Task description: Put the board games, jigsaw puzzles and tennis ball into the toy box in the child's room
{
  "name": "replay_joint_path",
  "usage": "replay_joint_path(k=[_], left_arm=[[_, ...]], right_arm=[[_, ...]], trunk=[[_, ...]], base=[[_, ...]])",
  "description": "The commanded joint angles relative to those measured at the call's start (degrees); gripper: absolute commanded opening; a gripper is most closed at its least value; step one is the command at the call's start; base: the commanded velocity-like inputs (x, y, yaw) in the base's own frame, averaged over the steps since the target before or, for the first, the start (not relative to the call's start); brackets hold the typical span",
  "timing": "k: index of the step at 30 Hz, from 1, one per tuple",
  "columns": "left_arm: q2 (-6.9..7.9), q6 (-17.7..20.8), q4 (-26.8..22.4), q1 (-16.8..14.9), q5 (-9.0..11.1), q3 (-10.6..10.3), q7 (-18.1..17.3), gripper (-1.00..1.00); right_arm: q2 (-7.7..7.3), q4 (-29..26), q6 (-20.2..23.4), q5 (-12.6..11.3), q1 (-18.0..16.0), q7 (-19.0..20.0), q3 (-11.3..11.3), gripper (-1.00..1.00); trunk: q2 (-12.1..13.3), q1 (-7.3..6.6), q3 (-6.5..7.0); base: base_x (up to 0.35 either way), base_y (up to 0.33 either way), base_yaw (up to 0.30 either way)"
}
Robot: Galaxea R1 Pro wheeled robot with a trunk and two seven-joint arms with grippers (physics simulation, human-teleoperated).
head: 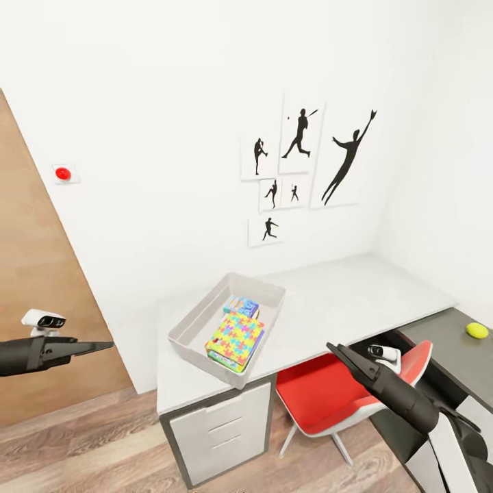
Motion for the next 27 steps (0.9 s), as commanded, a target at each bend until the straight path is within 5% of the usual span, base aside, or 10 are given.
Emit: replay_joint_path(k=[1,12,27], left_arm=[[0.03,0.61,0.00,-0.04,0.03,-0.04,-0.21,1.00],[-0.02,0.61,0.05,-0.02,0.07,-0.13,-0.21,1.00],[-0.04,0.61,0.05,-0.02,0.10,-0.16,-0.21,1.00]], right_arm=[[-0.01,-0.01,0.38,-0.25,0.10,0.00,-0.13,1.00],[-0.01,-0.04,0.15,-0.13,0.68,-0.03,-0.71,1.00],[-0.01,0.04,0.29,0.10,0.67,0.02,-0.77,1.00]], trunk=[[-0.13,0.03,-0.13],[-0.13,0.03,-0.13],[-0.13,0.03,-0.13]], base=[[-0.063,0.000,0.000],[-0.011,0.000,-0.023],[0.000,0.000,-0.249]])
